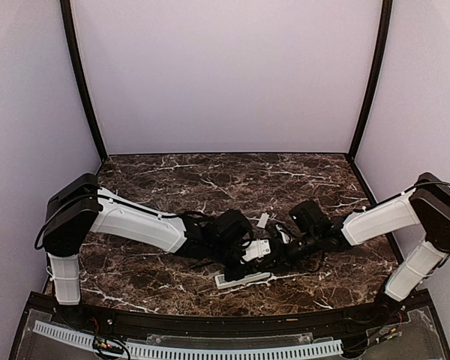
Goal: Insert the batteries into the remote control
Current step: Place the battery in the battery compartment.
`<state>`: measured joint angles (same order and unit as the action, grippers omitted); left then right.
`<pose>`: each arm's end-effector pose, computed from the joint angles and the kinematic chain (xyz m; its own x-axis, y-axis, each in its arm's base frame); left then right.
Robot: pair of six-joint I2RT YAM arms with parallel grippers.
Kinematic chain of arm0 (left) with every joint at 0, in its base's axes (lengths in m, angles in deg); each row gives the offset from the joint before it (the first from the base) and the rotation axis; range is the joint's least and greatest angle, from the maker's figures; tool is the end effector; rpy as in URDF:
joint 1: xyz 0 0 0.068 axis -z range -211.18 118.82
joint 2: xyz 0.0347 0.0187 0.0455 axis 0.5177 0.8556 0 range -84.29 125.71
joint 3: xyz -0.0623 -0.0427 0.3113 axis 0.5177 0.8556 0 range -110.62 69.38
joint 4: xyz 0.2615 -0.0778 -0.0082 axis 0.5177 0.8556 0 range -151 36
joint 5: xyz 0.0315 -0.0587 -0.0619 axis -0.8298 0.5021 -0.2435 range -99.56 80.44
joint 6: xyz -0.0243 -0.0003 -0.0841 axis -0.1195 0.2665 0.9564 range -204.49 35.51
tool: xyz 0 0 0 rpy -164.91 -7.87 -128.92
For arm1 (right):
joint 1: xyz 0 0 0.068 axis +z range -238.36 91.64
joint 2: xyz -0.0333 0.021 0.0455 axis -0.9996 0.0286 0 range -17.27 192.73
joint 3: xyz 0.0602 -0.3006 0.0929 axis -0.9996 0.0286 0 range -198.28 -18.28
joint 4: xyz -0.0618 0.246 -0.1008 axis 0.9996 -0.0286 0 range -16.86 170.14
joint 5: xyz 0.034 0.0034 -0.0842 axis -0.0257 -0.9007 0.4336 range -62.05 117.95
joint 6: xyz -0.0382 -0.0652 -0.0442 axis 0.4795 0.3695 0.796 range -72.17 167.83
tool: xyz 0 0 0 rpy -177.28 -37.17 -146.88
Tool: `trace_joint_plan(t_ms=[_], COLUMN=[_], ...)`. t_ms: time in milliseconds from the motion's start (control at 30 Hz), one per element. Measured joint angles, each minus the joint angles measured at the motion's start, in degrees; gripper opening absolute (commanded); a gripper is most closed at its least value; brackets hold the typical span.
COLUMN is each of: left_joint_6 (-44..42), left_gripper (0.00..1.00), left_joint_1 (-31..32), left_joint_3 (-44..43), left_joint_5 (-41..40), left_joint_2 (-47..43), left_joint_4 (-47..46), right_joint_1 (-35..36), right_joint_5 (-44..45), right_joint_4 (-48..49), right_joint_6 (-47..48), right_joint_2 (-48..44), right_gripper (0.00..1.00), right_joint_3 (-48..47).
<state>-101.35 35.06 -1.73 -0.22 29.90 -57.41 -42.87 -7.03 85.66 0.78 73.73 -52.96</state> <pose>0.1822 -0.4447 0.1575 -0.0055 0.7227 -0.6911 0.9922 0.0899 0.0861 0.1820 0.2486 0.1388 -0.9838 -0.1453 -0.1053 -0.1735 0.6199 0.7653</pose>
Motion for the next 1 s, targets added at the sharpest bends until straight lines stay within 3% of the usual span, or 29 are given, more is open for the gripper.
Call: trace_joint_plan(t_ms=[333,600,1000], left_joint_6=[-0.7,-1.0,-0.9], left_gripper=[0.00,0.00,0.00], left_joint_1=[0.3,0.5,0.4], left_joint_3=[0.7,2.3,2.5], left_joint_5=[-1.4,-2.1,-2.1], left_joint_2=[-0.4,-1.0,-1.2], left_joint_4=[-0.2,-0.9,-1.6], right_joint_1=[0.5,0.6,0.5], right_joint_5=[2.9,4.4,4.0], right_joint_4=[-4.5,-8.7,-9.3], right_joint_6=[1.4,3.0,3.0], right_joint_2=[-0.2,-0.8,-0.8], right_gripper=[0.19,0.25,0.03], right_joint_3=[-1.5,-3.5,-4.0])
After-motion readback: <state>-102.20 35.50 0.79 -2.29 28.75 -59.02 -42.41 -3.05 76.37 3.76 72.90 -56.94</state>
